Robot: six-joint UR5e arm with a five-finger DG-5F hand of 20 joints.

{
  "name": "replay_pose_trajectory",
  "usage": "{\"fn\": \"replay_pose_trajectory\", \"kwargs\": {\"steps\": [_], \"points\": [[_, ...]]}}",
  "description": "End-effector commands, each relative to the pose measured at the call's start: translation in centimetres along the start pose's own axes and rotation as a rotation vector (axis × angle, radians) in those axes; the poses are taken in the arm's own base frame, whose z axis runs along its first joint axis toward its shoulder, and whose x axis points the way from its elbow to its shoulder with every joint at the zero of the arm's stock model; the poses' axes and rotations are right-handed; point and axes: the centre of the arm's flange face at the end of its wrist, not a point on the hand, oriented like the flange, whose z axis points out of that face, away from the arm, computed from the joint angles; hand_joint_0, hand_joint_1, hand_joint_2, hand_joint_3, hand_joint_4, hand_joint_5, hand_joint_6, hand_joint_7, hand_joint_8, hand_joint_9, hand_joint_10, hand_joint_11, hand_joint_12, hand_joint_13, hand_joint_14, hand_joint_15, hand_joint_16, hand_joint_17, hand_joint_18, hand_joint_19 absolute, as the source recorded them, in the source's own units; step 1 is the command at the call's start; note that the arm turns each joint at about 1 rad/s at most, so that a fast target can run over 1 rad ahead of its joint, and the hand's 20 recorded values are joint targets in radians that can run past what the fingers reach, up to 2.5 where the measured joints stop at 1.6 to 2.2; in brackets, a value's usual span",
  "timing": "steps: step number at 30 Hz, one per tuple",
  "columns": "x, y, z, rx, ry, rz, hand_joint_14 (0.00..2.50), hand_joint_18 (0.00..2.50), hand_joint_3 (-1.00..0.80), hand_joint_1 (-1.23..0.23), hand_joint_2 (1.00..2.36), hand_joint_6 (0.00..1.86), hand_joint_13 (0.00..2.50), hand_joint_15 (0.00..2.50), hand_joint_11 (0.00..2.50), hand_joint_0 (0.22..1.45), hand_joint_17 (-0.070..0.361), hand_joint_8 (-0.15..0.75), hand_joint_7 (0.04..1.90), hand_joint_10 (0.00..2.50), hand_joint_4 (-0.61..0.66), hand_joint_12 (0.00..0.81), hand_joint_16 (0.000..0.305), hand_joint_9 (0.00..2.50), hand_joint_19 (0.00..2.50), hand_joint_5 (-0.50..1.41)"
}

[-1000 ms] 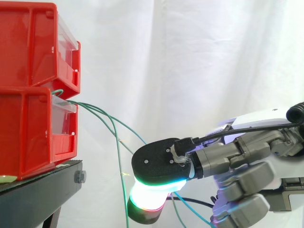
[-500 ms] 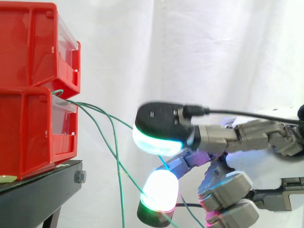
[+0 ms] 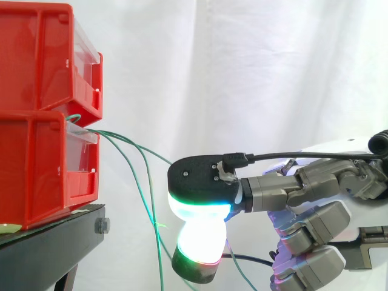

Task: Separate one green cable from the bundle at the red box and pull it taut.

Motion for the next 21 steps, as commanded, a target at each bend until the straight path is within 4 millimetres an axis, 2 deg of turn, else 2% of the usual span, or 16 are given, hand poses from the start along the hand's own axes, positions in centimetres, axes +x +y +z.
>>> {"fn": "replay_pose_trajectory", "kwargs": {"steps": [1, 3, 6, 8, 11, 14, 16, 18, 19, 21], "points": [[-0.04, -0.02, 0.01, 0.001, 0.000, -0.001, 0.01, 1.25, -0.24, -0.84, 1.02, 0.87, 1.74, 1.76, 1.97, 0.63, 0.130, 0.304, 1.28, 0.01, 0.16, 0.390, 0.058, 2.04, 1.08, -0.03], [-0.05, -0.03, 0.00, 0.002, 0.000, -0.003, 0.01, 1.24, -0.15, -0.87, 1.02, 0.87, 1.71, 1.73, 1.94, 0.61, 0.147, 0.334, 1.32, 0.01, 0.17, 0.423, 0.065, 1.99, 1.04, -0.04], [0.01, -0.07, -0.12, 0.007, 0.003, -0.007, 0.03, 1.21, -0.14, -0.88, 1.02, 0.86, 1.66, 1.67, 1.90, 0.58, 0.163, 0.373, 1.37, 0.01, 0.19, 0.451, 0.073, 1.82, 1.01, -0.08], [-0.03, -0.12, -0.16, 0.011, 0.004, -0.005, 0.00, 1.10, -0.26, -0.86, 1.02, 0.87, 1.58, 1.71, 1.93, 0.55, 0.147, 0.336, 1.37, 0.01, 0.21, 0.405, 0.065, 1.73, 1.06, -0.10], [-0.14, -0.19, -0.13, 0.015, 0.004, -0.001, 0.00, 1.07, -0.48, -0.89, 1.00, 0.86, 1.56, 1.66, 1.85, 0.50, 0.157, 0.384, 1.33, 0.01, 0.28, 0.438, 0.070, 1.62, 1.03, -0.14], [-0.15, -0.20, -0.14, 0.016, 0.004, 0.000, 0.02, 1.05, -0.50, -0.91, 1.00, 0.87, 1.50, 1.61, 1.76, 0.48, 0.163, 0.415, 1.21, 0.00, 0.35, 0.443, 0.072, 1.49, 1.02, -0.18], [-0.14, -0.27, -0.16, 0.016, 0.006, -0.001, 0.03, 1.05, -0.50, -0.92, 1.00, 0.86, 1.49, 1.58, 1.75, 0.46, 0.165, 0.425, 1.18, 0.00, 0.37, 0.454, 0.073, 1.46, 1.01, -0.19], [-0.15, -0.21, -0.15, 0.016, 0.006, 0.000, 0.05, 1.08, -0.50, -0.88, 1.00, 0.86, 1.51, 1.55, 1.74, 0.43, 0.172, 0.437, 1.16, 0.00, 0.36, 0.476, 0.077, 1.51, 0.99, -0.18], [-0.15, -0.28, -0.17, 0.017, 0.006, -0.001, 0.07, 1.11, -0.50, -0.81, 1.00, 0.86, 1.53, 1.53, 1.74, 0.40, 0.180, 0.451, 1.15, 0.00, 0.36, 0.505, 0.080, 1.56, 0.98, -0.17], [-0.15, -0.27, -0.16, 0.017, 0.004, 0.009, 0.08, 1.17, -0.50, -0.72, 1.00, 0.86, 1.58, 1.53, 1.76, 0.38, 0.186, 0.444, 1.18, 0.01, 0.31, 0.512, 0.083, 1.64, 0.96, -0.14]]}}
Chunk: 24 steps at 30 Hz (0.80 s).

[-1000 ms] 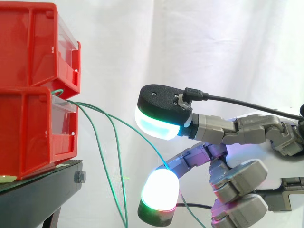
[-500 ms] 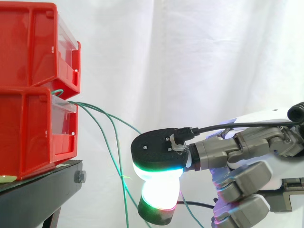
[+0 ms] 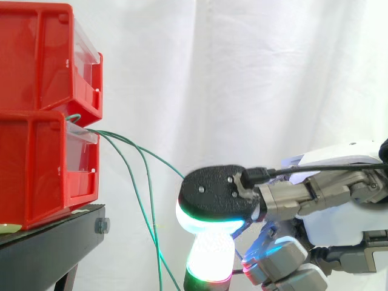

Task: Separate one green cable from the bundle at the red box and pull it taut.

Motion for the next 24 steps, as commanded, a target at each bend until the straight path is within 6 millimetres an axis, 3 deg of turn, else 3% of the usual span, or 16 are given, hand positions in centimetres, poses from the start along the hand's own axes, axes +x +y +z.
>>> {"fn": "replay_pose_trajectory", "kwargs": {"steps": [1, 2, 12, 17, 22, 24], "points": [[-0.1, 0.0, 0.1, 0.000, -0.003, 0.015, 0.08, 1.18, -0.50, -0.71, 1.00, 0.86, 1.58, 1.53, 1.76, 0.38, 0.185, 0.447, 1.18, 0.01, 0.31, 0.517, 0.082, 1.66, 0.97, -0.14], [-0.3, -0.1, 0.2, 0.001, -0.005, 0.022, 0.08, 1.25, -0.50, -0.59, 1.00, 0.86, 1.62, 1.53, 1.77, 0.35, 0.193, 0.445, 1.19, 0.01, 0.27, 0.531, 0.086, 1.72, 0.95, -0.12], [-0.9, -0.4, 0.4, 0.015, -0.016, 0.227, 0.05, 1.44, -0.50, -0.26, 1.00, 0.83, 1.76, 1.61, 1.78, 0.36, 0.192, 0.388, 1.15, 0.02, 0.18, 0.526, 0.085, 2.00, 0.99, -0.03], [-1.4, -0.7, 0.3, 0.036, -0.032, 0.305, 0.00, 1.47, -0.50, -0.26, 1.00, 0.81, 1.85, 1.64, 1.76, 0.39, 0.183, 0.367, 1.07, 0.03, 0.15, 0.507, 0.081, 2.13, 0.99, 0.00], [-1.6, -1.0, -0.2, 0.066, -0.045, 0.397, 0.00, 1.44, -0.50, -0.43, 1.00, 0.78, 1.90, 1.66, 1.82, 0.46, 0.159, 0.299, 1.01, 0.03, 0.13, 0.450, 0.071, 2.27, 1.05, 0.04], [-1.7, -1.2, -0.5, 0.084, -0.047, 0.397, 0.00, 1.45, -0.50, -0.44, 1.00, 0.77, 1.93, 1.67, 1.79, 0.47, 0.157, 0.290, 1.01, 0.03, 0.13, 0.462, 0.070, 2.31, 1.05, 0.04]]}}
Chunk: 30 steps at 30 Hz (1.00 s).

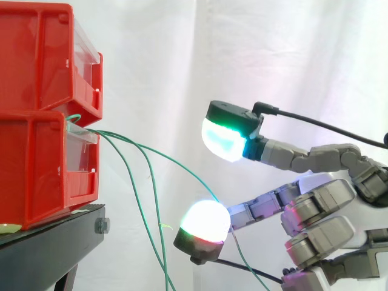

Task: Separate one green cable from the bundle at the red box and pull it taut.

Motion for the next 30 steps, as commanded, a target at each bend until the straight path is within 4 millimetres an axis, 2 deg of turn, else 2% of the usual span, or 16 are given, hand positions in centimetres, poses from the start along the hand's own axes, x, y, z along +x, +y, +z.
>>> {"fn": "replay_pose_trajectory", "kwargs": {"steps": [1, 4, 12, 30], "points": [[-0.2, -0.2, -0.4, 0.026, -0.011, 0.022, 0.00, 1.45, -0.50, -0.47, 1.00, 0.77, 1.93, 1.68, 1.79, 0.47, 0.156, 0.281, 1.01, 0.03, 0.13, 0.457, 0.069, 2.33, 1.05, 0.05], [-0.3, -0.3, -0.6, 0.034, -0.017, 0.069, 0.00, 1.44, -0.49, -0.53, 1.00, 0.76, 1.94, 1.68, 1.79, 0.49, 0.149, 0.274, 1.00, 0.03, 0.13, 0.444, 0.066, 2.35, 1.06, 0.05], [-0.8, -0.7, -1.4, 0.086, -0.031, 0.167, 0.00, 1.49, -0.50, -0.55, 1.00, 0.74, 1.99, 1.67, 1.79, 0.49, 0.150, 0.241, 1.01, 0.03, 0.14, 0.463, 0.067, 2.42, 1.05, 0.06], [-0.9, -0.9, -1.7, 0.105, -0.041, 0.329, 0.00, 1.44, -0.37, -0.68, 1.01, 0.76, 1.98, 1.70, 1.81, 0.57, 0.135, 0.235, 0.96, 0.03, 0.13, 0.416, 0.060, 2.41, 1.09, 0.06]]}}
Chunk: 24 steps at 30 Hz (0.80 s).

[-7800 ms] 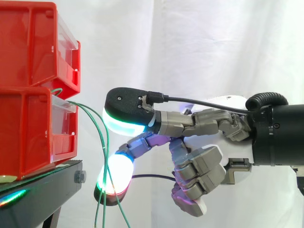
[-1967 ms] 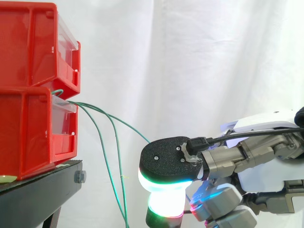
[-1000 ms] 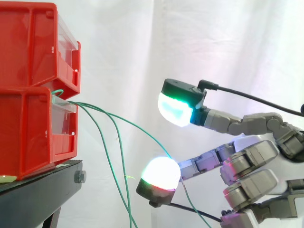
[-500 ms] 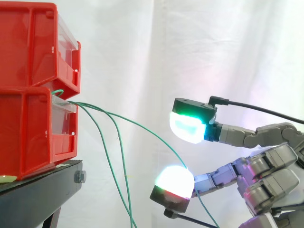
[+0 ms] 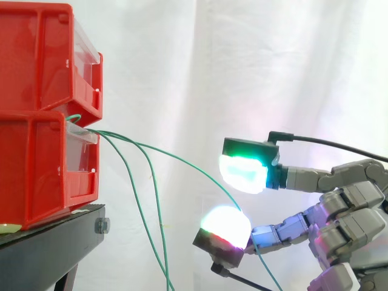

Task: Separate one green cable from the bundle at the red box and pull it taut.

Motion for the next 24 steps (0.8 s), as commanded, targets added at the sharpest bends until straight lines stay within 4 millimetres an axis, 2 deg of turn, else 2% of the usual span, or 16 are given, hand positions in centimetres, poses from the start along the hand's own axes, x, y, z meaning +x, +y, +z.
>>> {"fn": "replay_pose_trajectory", "kwargs": {"steps": [1, 11, 15, 17, 24], "points": [[0.0, 0.0, -0.1, 0.003, -0.002, 0.034, 0.00, 1.44, -0.36, -0.69, 1.01, 0.76, 1.98, 1.71, 1.80, 0.57, 0.134, 0.225, 0.96, 0.03, 0.12, 0.407, 0.060, 2.41, 1.09, 0.06], [-0.1, -0.5, -0.7, 0.031, -0.011, 0.061, 0.00, 1.46, -0.35, -0.77, 1.01, 0.74, 2.02, 1.70, 1.81, 0.64, 0.126, 0.206, 0.95, 0.03, 0.11, 0.416, 0.056, 2.46, 1.10, 0.07], [-0.4, -1.1, -0.9, 0.039, -0.014, 0.072, 0.00, 1.48, -0.24, -0.81, 1.02, 0.72, 2.03, 1.71, 1.81, 0.64, 0.128, 0.212, 0.98, 0.03, 0.11, 0.409, 0.057, 2.47, 1.09, 0.07], [-0.4, -1.3, -0.9, 0.041, -0.014, 0.075, 0.00, 1.52, -0.17, -0.83, 1.02, 0.71, 2.05, 1.68, 1.81, 0.63, 0.137, 0.233, 1.01, 0.03, 0.11, 0.437, 0.061, 2.49, 1.06, 0.08], [-0.3, -1.2, -1.0, 0.041, -0.012, 0.074, 0.00, 1.52, -0.19, -0.82, 1.02, 0.71, 2.04, 1.70, 1.80, 0.62, 0.138, 0.244, 1.03, 0.04, 0.11, 0.435, 0.061, 2.48, 1.06, 0.08]]}}
